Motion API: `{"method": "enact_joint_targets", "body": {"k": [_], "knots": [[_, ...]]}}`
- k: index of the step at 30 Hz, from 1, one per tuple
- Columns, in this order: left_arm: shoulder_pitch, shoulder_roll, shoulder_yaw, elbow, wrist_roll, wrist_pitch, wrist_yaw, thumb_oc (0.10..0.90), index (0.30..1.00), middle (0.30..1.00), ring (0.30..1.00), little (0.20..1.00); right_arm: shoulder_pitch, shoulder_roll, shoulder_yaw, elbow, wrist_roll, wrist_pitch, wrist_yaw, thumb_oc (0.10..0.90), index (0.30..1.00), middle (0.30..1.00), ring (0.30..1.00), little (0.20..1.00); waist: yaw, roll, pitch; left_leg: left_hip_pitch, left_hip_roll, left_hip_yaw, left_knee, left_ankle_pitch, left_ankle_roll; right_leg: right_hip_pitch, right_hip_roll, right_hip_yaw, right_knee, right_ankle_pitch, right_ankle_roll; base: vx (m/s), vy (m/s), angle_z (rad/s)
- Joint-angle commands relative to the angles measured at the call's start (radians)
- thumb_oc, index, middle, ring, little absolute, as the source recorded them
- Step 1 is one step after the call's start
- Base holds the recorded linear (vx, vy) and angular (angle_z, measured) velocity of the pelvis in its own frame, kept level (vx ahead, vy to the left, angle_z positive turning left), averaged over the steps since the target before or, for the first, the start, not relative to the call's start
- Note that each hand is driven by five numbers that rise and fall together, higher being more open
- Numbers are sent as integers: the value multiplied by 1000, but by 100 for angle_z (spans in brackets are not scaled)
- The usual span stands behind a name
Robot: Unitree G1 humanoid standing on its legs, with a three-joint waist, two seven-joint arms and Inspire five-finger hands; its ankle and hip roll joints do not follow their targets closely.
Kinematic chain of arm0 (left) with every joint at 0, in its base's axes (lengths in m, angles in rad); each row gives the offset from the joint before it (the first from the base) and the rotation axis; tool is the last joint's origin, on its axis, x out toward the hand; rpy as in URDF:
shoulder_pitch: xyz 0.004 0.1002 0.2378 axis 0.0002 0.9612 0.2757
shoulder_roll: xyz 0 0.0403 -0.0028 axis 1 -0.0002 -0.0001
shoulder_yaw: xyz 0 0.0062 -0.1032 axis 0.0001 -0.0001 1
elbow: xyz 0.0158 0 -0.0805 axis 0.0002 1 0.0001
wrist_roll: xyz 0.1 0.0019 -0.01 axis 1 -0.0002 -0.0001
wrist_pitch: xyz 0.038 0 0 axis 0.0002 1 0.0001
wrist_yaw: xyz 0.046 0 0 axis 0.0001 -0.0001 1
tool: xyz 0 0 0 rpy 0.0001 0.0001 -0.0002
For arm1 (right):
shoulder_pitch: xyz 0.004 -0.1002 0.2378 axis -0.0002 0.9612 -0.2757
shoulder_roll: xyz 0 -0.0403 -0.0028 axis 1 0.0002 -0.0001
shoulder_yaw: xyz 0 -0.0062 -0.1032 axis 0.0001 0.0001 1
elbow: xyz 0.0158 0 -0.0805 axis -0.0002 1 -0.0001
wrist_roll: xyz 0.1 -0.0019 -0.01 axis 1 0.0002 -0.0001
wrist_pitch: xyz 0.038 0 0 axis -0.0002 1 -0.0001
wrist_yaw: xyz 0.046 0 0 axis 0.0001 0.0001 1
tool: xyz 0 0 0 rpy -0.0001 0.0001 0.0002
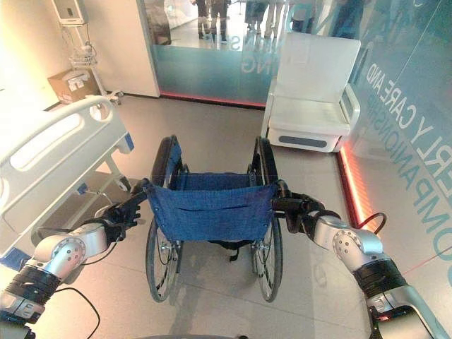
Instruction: Push the wheelchair next to the bed
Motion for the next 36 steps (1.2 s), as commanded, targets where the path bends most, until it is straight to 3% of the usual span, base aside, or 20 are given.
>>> {"method": "enact_joint_targets", "body": {"k": [1, 11, 19, 20, 21, 24, 25, 26, 36], "knots": [[-70, -2, 55, -31, 37, -108, -7, 800, 900, 900, 900, 900, 29, 176, 105, -137, 58, -26, 106, 400, 300, 300, 300, 300, 41, 2, -14, -41, -51, 27, 4, 0, -15, 37, -20, -55, 3, -46, 57, 0, 0, 0], [-49, -22, 50, -88, 128, -154, -25, 800, 900, 900, 900, 900, 48, 181, 97, -154, 39, -30, 107, 400, 300, 300, 300, 300, 44, 1, -11, -43, -51, 18, 4, 1, -17, 37, -22, -57, 3, -47, 59, 0, 0, 0], [-44, 6, 34, -139, 270, -156, -174, 800, 900, 900, 900, 900, 61, 169, 89, -163, 40, -31, 115, 400, 300, 300, 300, 300, 46, 1, -7, -44, -50, 16, 4, 2, -18, 37, -21, -56, 3, -47, 59, 0, 0, 0], [-48, 12, 27, -141, 279, -174, -177, 748, 822, 822, 822, 822, 64, 168, 89, -158, 36, -34, 125, 400, 300, 300, 300, 300, 45, 2, -8, -44, -50, 16, 4, 2, -19, 37, -21, -56, 3, -46, 61, 0, 0, 0], [-51, 15, 24, -139, 287, -200, -167, 627, 641, 641, 641, 641, 65, 169, 89, -152, 34, -34, 131, 400, 300, 300, 300, 300, 45, 3, -9, -43, -51, 15, 4, 2, -19, 37, -20, -55, 3, -46, 61, 0, 0, 0], [-69, 16, 21, -131, 308, -231, -148, 568, 552, 552, 552, 552, 61, 171, 91, -138, 33, -33, 142, 400, 300, 300, 300, 300, 43, 2, -11, -42, -52, 14, 4, 1, -22, 38, -20, -54, 3, -47, 62, 0, 0, 0], [-81, 16, 18, -127, 321, -251, -135, 458, 387, 387, 387, 387, 58, 172, 93, -130, 34, -32, 144, 400, 300, 300, 300, 300, 42, 2, -14, -42, -53, 13, 4, 0, -22, 38, -20, -54, 3, -46, 62, 0, 0, 0], [-92, 12, 17, -120, 341, -269, -134, 400, 300, 300, 300, 300, 54, 174, 93, -123, 33, -30, 146, 400, 300, 300, 300, 300, 41, 0, -14, -41, -53, 14, 4, 0, -22, 39, -20, -54, 3, -47, 61, 0, 0, 0], [-91, -12, 7, -84, 354, -270, -204, 400, 300, 300, 300, 300, 50, 179, 85, -111, 22, -23, 157, 400, 300, 300, 300, 300, 31, -1, -19, -38, -53, 11, 4, -5, -19, 36, -15, -35, 3, -49, 59, 0, 0, 0]]}}
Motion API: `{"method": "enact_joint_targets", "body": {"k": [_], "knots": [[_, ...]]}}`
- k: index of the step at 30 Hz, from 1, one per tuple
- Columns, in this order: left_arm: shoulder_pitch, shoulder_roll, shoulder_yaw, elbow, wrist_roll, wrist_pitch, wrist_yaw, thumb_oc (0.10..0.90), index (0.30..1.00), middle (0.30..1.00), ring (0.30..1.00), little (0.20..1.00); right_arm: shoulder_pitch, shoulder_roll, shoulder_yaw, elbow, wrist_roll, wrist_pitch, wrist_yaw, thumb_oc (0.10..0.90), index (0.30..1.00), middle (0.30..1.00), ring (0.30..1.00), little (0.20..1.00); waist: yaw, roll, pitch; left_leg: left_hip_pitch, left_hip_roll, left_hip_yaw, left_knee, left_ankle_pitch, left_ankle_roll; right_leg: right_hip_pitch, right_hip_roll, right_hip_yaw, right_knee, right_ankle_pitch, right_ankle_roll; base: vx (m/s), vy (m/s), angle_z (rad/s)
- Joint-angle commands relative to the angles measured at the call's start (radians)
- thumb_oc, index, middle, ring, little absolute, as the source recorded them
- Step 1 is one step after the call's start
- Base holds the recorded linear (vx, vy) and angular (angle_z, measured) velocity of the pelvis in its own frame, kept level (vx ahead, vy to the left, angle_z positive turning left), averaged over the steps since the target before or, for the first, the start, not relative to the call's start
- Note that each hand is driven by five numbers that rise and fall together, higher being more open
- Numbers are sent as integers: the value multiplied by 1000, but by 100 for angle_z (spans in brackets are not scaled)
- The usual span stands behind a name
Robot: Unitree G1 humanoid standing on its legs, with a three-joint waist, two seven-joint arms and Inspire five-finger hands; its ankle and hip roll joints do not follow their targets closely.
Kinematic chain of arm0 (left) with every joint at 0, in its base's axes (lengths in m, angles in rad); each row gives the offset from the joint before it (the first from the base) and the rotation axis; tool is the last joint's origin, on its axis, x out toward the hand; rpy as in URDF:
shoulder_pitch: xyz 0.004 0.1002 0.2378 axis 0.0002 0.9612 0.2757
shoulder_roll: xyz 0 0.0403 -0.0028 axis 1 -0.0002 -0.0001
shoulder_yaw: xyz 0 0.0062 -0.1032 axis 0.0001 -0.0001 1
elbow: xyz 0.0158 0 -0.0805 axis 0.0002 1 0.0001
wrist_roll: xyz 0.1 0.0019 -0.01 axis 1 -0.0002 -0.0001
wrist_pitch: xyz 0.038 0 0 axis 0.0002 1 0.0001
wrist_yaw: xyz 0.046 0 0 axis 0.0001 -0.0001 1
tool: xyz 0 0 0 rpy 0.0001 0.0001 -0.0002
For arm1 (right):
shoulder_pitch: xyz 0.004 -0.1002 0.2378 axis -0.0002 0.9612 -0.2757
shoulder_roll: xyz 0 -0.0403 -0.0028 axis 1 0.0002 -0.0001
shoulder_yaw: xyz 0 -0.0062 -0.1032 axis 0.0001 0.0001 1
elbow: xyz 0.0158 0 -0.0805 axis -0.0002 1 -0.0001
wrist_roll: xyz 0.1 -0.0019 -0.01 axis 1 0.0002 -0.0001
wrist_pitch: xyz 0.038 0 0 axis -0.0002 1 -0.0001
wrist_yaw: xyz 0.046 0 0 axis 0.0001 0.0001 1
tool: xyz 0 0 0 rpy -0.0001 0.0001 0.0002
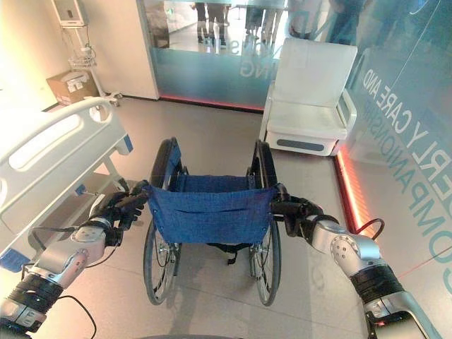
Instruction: Push the wheelchair next to the bed
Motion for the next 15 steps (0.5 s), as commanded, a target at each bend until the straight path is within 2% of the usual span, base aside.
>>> {"method": "enact_joint_targets", "body": {"k": [1, 15], "knots": [[-130, -10, 27, -51, -46, -167, -76, 400, 300, 300, 300, 300, 18, 146, 105, -102, 47, -15, 164, 400, 300, 300, 300, 300, 34, 13, -7, -43, -53, 13, 4, -6, -18, 36, -15, -31, 6, -49, 59, 0, 0, 0], [-133, -57, 15, -45, -129, -168, -40, 400, 300, 300, 300, 300, 12, 160, 109, -96, 29, -17, 170, 400, 300, 300, 300, 300, 30, 14, -3, -36, -52, 16, 4, -8, -17, 40, -15, -25, 6, -48, 60, 0, 0, 0]]}}
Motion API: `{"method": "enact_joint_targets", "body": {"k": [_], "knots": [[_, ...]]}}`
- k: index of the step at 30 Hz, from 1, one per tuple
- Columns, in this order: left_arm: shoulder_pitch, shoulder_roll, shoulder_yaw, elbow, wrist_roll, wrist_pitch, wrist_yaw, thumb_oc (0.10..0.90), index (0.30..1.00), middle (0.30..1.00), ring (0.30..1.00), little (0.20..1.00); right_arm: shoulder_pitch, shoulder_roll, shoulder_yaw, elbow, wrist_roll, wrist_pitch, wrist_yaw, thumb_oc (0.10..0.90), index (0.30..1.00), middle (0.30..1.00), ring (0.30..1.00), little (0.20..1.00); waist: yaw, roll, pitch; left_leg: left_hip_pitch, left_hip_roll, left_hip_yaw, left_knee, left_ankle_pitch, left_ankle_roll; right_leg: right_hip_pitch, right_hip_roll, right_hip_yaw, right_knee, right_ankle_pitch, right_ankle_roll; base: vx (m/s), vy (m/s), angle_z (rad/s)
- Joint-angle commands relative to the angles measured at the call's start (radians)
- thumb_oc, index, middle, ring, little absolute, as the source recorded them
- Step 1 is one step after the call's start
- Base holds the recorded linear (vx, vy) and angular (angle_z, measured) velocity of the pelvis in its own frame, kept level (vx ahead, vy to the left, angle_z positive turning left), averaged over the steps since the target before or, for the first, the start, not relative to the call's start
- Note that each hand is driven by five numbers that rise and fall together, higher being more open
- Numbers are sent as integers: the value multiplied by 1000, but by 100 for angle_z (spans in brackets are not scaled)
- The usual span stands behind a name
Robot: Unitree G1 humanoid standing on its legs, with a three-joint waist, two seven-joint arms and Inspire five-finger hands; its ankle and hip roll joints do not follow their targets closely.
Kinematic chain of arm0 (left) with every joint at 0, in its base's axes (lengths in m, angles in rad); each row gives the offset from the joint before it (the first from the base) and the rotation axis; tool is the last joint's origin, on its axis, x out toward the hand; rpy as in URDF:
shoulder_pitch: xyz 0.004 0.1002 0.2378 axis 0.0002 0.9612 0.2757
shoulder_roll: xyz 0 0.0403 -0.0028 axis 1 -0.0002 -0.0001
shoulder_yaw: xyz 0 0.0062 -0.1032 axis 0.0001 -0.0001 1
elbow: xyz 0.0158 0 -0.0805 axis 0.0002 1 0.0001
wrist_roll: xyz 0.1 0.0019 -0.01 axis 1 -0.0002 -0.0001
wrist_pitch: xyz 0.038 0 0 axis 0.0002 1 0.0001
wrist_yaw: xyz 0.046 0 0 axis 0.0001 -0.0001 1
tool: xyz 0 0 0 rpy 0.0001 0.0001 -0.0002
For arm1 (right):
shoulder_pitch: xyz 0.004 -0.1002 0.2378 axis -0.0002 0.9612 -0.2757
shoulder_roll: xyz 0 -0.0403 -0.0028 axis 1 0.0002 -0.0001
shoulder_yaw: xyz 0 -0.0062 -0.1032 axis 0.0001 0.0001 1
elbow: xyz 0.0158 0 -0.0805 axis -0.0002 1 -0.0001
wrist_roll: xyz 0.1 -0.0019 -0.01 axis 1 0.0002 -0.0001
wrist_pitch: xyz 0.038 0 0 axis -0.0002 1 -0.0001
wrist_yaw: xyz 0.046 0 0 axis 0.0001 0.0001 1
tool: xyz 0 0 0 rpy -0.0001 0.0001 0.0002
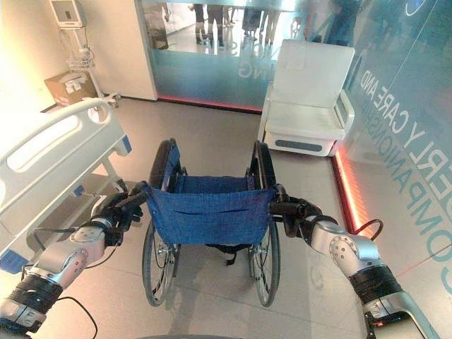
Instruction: Push the wheelchair next to the bed
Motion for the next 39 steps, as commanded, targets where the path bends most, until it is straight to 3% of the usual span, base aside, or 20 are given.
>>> {"method": "enact_joint_targets", "body": {"k": [1, 5, 7, 14, 26, 30, 35, 39], "knots": [[-134, -57, 8, -67, -77, -127, -32, 400, 300, 300, 300, 300, 8, 155, 113, -100, 46, -19, 153, 400, 300, 300, 300, 300, 29, 15, -3, -40, -51, 10, 3, -8, -17, 40, -16, -32, 6, -48, 61, 0, 0, 0], [-130, -70, 3, -68, -180, -120, -34, 400, 300, 300, 300, 300, 3, 155, 115, -105, 46, -20, 144, 400, 300, 300, 300, 300, 27, 15, 1, -36, -49, 20, 3, -9, -17, 42, -17, -37, 6, -46, 62, 0, 0, 0], [-121, -100, -2, -76, -317, -146, -46, 400, 300, 300, 300, 300, 3, 159, 116, -102, 42, -26, 141, 400, 300, 300, 300, 300, 25, 14, -1, -34, -48, 26, 3, -9, -17, 43, -18, -41, 6, -45, 63, 0, 0, 0], [-112, -155, -35, -134, -467, -215, -76, 400, 300, 300, 300, 300, 6, 166, 111, -99, 42, -50, 141, 400, 300, 300, 300, 300, 20, 15, 2, -28, -49, 32, 3, -13, -16, 45, -22, -41, 6, -41, 65, 5, 3, 0], [-169, -183, -44, -34, -442, -169, -25, 400, 300, 300, 300, 300, -91, 189, 113, -17, 65, -92, 97, 400, 300, 300, 300, 300, 26, 11, 0, -12, -66, 32, 3, -23, 1, 55, -32, -36, 6, -37, 67, 41, 29, -1], [-188, -193, -44, 23, -427, -190, -18, 400, 300, 300, 300, 300, -119, 203, 121, 30, 68, -102, 87, 400, 300, 300, 300, 300, 28, 9, 0, -2, -73, 34, 3, -25, 8, 64, -38, -32, 6, -35, 67, 85, 65, -7], [-242, -196, -46, 116, -406, -215, -38, 400, 300, 300, 300, 300, -184, 219, 137, 107, 71, -112, 80, 400, 300, 300, 300, 300, 36, 2, 12, 18, -95, 29, 14, -34, 29, 87, -56, -18, 6, -24, 70, 118, 105, -7], [-297, -185, -49, 162, -425, -209, -56, 400, 300, 300, 300, 300, -235, 222, 142, 155, 98, -132, 110, 400, 300, 300, 300, 300, 40, -4, 35, 4, -113, 25, 71, -67, 61, 56, -88, 0, 107, -41, 82, 84, 115, 0]]}}
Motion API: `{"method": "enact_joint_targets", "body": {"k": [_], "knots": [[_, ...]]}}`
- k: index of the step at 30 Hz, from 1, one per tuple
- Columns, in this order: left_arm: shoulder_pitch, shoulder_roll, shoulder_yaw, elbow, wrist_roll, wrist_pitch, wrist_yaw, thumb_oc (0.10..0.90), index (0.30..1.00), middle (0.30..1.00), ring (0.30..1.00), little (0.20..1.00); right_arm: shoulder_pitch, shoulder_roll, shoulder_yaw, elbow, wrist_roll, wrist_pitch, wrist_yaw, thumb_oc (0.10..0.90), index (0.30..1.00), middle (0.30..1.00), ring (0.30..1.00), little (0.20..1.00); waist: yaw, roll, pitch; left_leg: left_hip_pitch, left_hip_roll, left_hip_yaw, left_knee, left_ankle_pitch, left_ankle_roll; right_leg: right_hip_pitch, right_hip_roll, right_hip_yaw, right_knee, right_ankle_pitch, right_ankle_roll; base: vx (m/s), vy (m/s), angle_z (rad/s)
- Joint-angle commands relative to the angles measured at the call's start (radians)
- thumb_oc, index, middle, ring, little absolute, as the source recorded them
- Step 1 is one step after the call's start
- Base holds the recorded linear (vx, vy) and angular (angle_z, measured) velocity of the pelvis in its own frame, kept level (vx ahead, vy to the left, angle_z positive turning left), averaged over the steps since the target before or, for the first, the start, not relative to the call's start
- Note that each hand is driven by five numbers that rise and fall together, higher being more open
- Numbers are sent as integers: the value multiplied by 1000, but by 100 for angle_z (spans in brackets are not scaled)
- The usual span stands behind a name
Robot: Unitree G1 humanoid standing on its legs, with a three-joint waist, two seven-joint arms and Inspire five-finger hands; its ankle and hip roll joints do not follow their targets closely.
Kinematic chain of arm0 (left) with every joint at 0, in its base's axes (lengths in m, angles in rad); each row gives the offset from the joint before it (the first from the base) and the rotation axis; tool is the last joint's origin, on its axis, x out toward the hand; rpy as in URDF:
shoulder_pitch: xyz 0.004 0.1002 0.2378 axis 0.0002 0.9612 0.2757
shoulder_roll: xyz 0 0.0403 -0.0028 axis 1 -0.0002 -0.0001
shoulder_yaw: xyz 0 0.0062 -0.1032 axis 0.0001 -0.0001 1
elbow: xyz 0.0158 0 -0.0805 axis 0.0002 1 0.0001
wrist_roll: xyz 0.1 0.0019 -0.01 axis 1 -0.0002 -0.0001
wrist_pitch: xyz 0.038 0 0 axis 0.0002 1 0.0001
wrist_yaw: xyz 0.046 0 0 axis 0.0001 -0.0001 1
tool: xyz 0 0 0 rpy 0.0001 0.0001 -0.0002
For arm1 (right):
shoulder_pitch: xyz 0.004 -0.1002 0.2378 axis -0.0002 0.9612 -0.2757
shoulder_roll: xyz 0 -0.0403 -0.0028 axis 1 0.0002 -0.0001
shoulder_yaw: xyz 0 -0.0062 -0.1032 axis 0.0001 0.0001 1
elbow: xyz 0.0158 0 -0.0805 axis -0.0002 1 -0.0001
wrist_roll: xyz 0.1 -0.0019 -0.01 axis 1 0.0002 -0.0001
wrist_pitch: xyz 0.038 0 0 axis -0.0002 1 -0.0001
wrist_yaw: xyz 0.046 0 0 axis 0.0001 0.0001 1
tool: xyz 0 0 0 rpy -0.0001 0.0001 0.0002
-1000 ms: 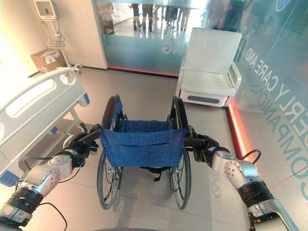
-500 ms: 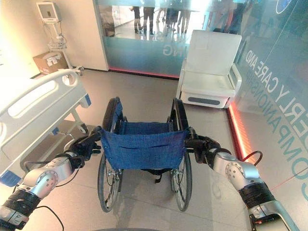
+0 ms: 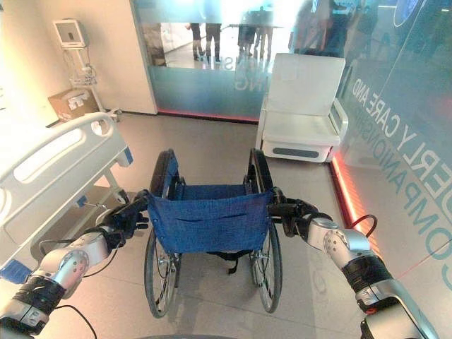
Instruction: Push the wheelchair next to the bed
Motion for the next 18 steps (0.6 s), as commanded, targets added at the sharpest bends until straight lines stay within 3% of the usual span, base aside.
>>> {"method": "enact_joint_targets", "body": {"k": [1, 5, 9, 11, 13, 18], "knots": [[-275, -146, -13, 8, -143, -128, -46, 400, 300, 300, 300, 300, -135, 198, 64, -11, 118, -122, 95, 400, 300, 300, 300, 300, 29, -21, 53, -47, -103, -3, 85, -68, 60, 16, -83, -33, 115, -50, 72, 90, 149, -3], [-334, -127, -9, 71, -158, -110, -75, 400, 300, 300, 300, 300, -192, 187, 54, 69, 97, -123, 133, 400, 300, 300, 300, 300, 31, -27, 87, -74, -112, -8, 163, -101, 88, -49, -117, -8, 264, -48, 90, 74, 93, -13], [-433, -124, -9, 191, -155, -83, -109, 400, 300, 300, 300, 300, -276, 152, 38, 187, 77, -97, 199, 400, 300, 300, 300, 300, 19, -19, 131, -91, -122, -42, 223, -131, 104, -174, -134, 51, 514, 39, 92, 107, 109, -5], [-458, -136, -2, 230, -150, -80, -111, 400, 300, 300, 300, 300, -308, 147, 37, 223, 59, -77, 221, 400, 300, 300, 300, 300, 17, -17, 137, -88, -128, -43, 227, -135, 99, -211, -144, 50, 553, 64, 94, 178, 82, -9], [-480, -157, 3, 268, -143, -76, -109, 400, 300, 300, 300, 300, -340, 151, 36, 269, 59, -63, 235, 400, 300, 300, 300, 300, 16, -20, 142, -72, -138, -43, 225, -140, 92, -232, -158, 36, 497, 92, 95, 267, 17, -8], [-470, -165, -11, 271, -142, -84, -95, 400, 300, 300, 300, 300, -333, 128, 13, 274, 107, -39, 240, 400, 300, 300, 300, 300, -15, -57, 161, -33, -185, -89, 263, -200, 77, -299, -125, 13, 183, 163, 133, 330, -158, 2]]}}
